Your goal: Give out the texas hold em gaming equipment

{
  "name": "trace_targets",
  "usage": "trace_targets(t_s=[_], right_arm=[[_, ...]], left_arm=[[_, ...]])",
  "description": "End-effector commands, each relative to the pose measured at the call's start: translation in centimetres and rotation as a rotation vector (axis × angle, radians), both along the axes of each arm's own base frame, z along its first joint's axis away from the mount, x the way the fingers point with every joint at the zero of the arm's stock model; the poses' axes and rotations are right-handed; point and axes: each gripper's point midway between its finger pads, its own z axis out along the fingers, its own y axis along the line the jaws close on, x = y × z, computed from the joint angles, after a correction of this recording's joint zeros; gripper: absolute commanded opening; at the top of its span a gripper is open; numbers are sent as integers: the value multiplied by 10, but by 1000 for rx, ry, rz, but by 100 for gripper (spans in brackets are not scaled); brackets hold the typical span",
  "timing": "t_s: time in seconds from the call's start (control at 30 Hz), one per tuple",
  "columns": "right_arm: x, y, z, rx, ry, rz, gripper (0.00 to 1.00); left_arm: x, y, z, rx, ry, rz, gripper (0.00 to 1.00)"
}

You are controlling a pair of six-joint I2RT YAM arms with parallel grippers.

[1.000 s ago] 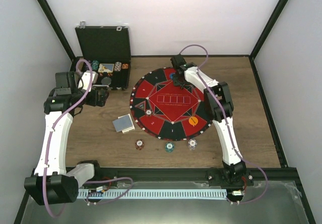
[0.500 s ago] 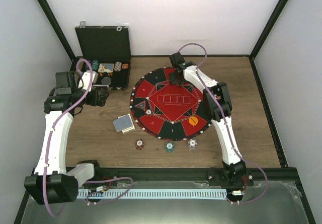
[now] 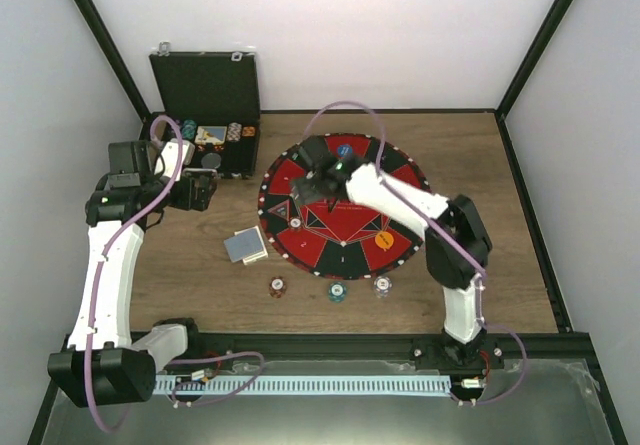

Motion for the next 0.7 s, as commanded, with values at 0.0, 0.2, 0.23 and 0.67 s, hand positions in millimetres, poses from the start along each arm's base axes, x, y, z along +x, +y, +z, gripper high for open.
trace_targets(t_s=[0.0,0.2,0.23,0.67], right_arm=[[-97,54,1,79,44,122,93],[-200,105,-27,80,145,288,96],[-214,113,-34,66,159,320,97],[-240,125,-93,-62,227,382,90]], left_arm=[[-3,-2,15,-8,-40,-17,100],[-5,-3,16,-8,-46,-22,100],[-6,-3,16,-7,-47,-23,100],[-7,-3,22,1,-56,-26,100]])
